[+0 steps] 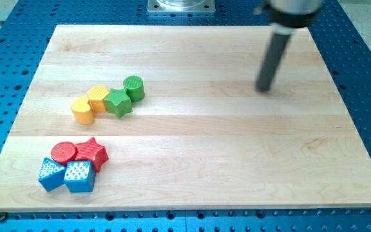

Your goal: Move the cube into the red star

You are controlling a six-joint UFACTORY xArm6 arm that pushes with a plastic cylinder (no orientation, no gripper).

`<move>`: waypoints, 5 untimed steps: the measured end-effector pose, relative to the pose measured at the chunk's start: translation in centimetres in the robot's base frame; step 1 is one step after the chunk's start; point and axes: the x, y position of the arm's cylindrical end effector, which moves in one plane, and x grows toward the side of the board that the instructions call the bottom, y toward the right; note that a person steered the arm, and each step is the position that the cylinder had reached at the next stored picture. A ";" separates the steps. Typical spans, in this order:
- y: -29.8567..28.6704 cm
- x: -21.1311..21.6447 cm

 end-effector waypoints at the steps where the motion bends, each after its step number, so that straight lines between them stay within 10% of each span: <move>1: -12.2 2.8; 5: -13.4 3.6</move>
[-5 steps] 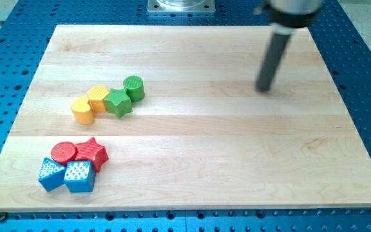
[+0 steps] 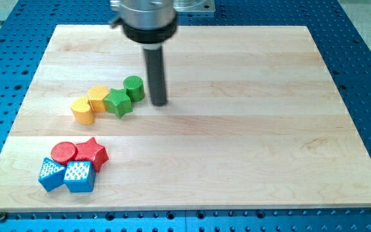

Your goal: Move the cube into the red star

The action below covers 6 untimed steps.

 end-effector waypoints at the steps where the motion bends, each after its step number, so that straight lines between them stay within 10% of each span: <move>1: 3.5 5.7; 2: 2.9 16.7; 6: -12.6 18.6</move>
